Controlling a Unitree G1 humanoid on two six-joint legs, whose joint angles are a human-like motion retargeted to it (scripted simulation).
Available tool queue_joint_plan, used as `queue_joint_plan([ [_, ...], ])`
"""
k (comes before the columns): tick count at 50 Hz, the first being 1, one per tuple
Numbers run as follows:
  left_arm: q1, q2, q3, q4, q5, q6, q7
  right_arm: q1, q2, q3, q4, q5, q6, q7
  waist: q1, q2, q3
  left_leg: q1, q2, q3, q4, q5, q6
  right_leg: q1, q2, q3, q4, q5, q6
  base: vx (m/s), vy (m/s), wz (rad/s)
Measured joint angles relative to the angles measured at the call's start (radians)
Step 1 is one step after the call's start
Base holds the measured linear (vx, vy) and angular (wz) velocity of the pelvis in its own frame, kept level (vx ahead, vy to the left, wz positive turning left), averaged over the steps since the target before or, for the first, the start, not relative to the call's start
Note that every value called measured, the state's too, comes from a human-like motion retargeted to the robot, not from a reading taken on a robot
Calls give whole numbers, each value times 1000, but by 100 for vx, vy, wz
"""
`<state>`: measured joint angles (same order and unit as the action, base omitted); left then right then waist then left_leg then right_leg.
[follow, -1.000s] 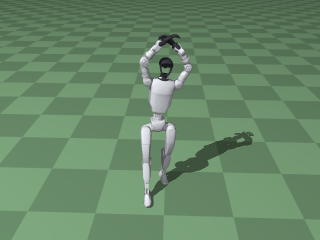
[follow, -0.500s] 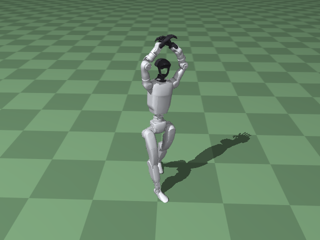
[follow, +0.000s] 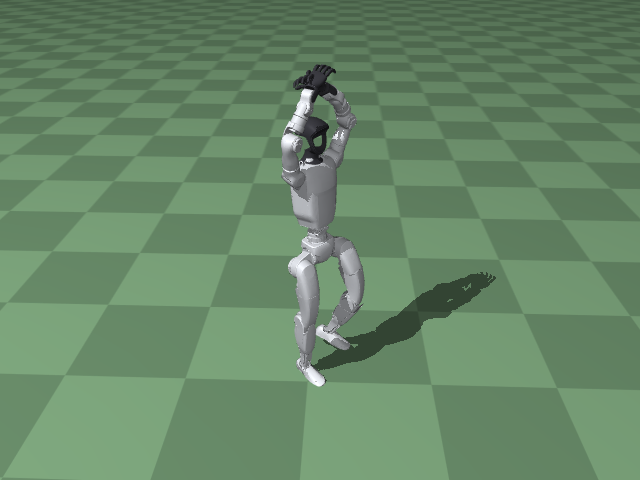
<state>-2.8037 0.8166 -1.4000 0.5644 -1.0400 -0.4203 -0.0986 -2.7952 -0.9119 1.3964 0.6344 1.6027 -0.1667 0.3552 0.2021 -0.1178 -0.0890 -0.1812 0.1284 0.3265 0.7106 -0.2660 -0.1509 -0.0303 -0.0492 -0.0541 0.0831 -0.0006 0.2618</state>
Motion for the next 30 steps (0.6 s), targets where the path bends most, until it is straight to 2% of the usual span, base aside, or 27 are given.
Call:
queue_joint_plan([
  [3, 6, -10, 0, 0, -12, -3, 15, -4, -7, 3, -5, -31, -32, -7, 28, 2, -5, -6, -24, 106, -309, 96, -15, -13, -16, -26, 7, -18, 0, 12, -2, 42],
  [7, -12, -19, 0, 5, 27, -2, 0, -9, -20, 3, -10, -122, -94, -29, 49, 43, -10, -4, -31, 205, -687, 253, -71, -1, 6, -65, 5, -43, 0, 12, 4, 43],
  [9, -27, -16, 0, 9, 38, 0, -14, -9, -13, 0, -13, -63, -85, -22, 71, 71, -12, -33, -25, 214, -784, 290, -101, 11, 18, -79, -3, -50, 0, 10, 10, 35],
  [15, -55, -32, 0, 24, 87, -12, -41, -27, -20, 1, -5, -48, -100, 3, 105, 78, -9, -200, -9, 189, -798, 332, -111, 26, 7, -123, -40, -52, 0, 5, 14, 39],
  [20, -71, -33, 0, 28, 87, -8, -50, -40, -19, 1, 2, -32, -102, 6, 88, 72, -58, -269, 40, 274, -798, 395, -111, 4, 8, -165, -62, -57, 0, 17, 9, 38],
  [25, -68, -36, 0, 31, 56, -3, -44, -50, -21, 4, 7, -46, -90, 8, 53, 47, -118, -209, 73, 528, -798, 337, -111, 8, 4, -227, -60, -85, 0, 33, 4, 56],
  [30, -63, -36, 0, 27, 23, 1, -40, -54, -20, 4, 10, -61, -80, 5, 44, 30, -169, -77, 52, 817, -798, 274, -99, 42, -12, -300, -35, -111, 0, 39, 18, 72],
])
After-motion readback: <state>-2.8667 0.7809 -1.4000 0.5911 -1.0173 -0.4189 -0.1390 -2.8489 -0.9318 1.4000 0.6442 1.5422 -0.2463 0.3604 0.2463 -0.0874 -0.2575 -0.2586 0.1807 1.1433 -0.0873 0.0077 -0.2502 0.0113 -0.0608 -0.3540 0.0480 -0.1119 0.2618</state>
